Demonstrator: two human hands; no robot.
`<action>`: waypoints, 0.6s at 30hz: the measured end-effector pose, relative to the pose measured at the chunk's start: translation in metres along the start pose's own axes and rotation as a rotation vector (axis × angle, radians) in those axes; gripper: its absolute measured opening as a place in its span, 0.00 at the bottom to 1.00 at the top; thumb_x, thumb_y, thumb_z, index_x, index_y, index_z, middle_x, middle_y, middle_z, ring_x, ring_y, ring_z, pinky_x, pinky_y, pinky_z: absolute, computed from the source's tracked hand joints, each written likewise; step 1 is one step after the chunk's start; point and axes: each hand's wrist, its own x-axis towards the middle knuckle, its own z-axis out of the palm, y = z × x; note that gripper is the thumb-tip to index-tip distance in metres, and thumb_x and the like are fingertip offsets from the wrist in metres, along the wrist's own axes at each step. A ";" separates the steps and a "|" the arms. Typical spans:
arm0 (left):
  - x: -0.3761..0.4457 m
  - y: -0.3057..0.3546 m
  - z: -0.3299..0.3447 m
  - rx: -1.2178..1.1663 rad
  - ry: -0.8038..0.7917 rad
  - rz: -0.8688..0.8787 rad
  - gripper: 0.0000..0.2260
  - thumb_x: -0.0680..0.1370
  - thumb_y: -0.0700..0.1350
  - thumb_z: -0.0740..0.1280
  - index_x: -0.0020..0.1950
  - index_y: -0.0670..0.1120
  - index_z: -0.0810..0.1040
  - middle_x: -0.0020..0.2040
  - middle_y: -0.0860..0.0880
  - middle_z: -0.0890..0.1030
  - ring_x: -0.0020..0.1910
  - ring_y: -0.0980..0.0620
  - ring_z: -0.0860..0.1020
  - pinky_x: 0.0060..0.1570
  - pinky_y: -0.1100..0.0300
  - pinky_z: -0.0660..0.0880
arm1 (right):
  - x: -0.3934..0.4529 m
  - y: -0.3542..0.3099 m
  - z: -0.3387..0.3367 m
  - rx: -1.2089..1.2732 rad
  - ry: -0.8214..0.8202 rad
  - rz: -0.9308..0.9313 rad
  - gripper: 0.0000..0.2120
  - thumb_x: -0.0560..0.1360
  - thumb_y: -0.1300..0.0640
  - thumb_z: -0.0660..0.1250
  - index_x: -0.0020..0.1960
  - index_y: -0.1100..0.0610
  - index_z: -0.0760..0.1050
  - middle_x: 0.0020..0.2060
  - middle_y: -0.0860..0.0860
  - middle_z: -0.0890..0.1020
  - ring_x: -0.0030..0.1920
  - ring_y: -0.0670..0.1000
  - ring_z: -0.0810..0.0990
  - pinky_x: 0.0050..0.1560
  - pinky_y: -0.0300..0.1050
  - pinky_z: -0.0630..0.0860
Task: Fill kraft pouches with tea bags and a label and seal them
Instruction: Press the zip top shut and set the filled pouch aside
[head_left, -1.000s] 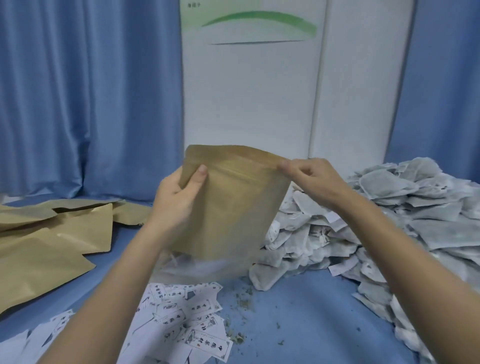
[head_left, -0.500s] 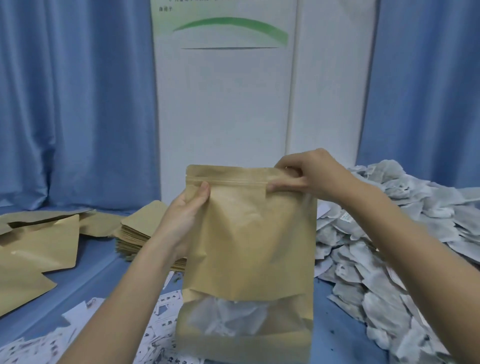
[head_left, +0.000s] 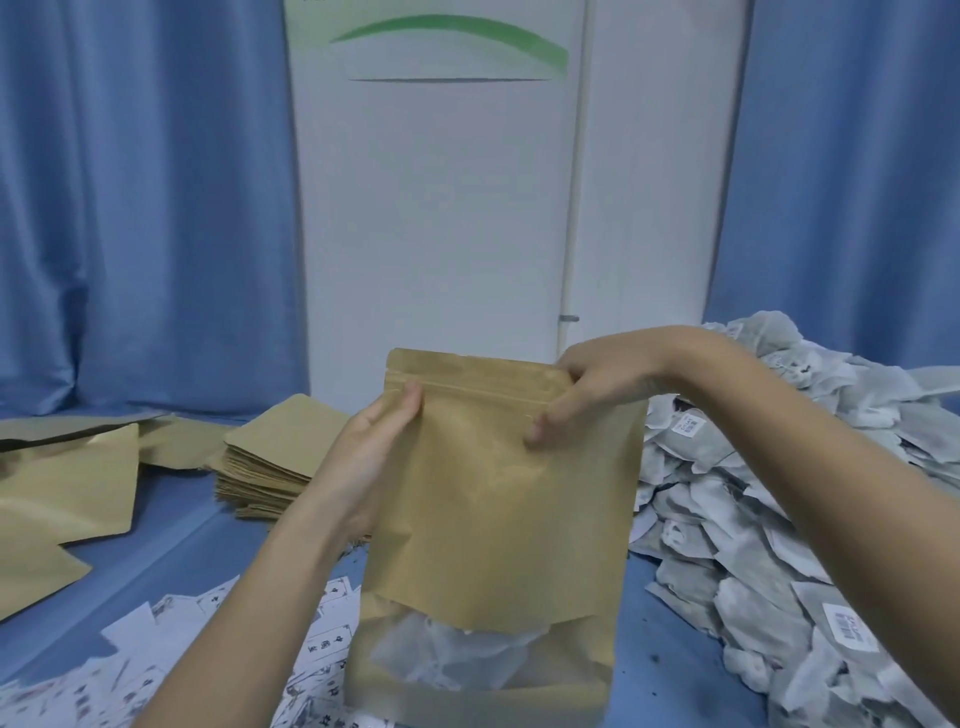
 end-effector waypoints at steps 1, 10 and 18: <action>0.000 0.001 0.000 0.007 -0.009 0.006 0.18 0.67 0.60 0.70 0.49 0.51 0.85 0.49 0.46 0.85 0.47 0.49 0.84 0.39 0.57 0.79 | 0.000 -0.003 0.000 -0.027 -0.013 0.034 0.22 0.62 0.34 0.70 0.46 0.50 0.81 0.41 0.44 0.85 0.44 0.44 0.83 0.54 0.44 0.77; 0.000 0.013 -0.001 0.157 0.077 0.118 0.09 0.72 0.51 0.71 0.44 0.45 0.83 0.43 0.45 0.85 0.39 0.50 0.83 0.33 0.61 0.78 | 0.015 -0.005 0.008 -0.124 0.438 -0.287 0.21 0.61 0.36 0.73 0.33 0.54 0.73 0.23 0.45 0.64 0.27 0.44 0.64 0.27 0.36 0.59; -0.003 0.010 -0.008 0.059 0.108 0.185 0.11 0.69 0.50 0.69 0.46 0.46 0.80 0.40 0.47 0.84 0.36 0.52 0.82 0.34 0.60 0.78 | 0.026 0.022 0.016 -0.231 0.723 -0.132 0.32 0.52 0.21 0.55 0.26 0.52 0.60 0.20 0.46 0.63 0.26 0.45 0.63 0.28 0.41 0.58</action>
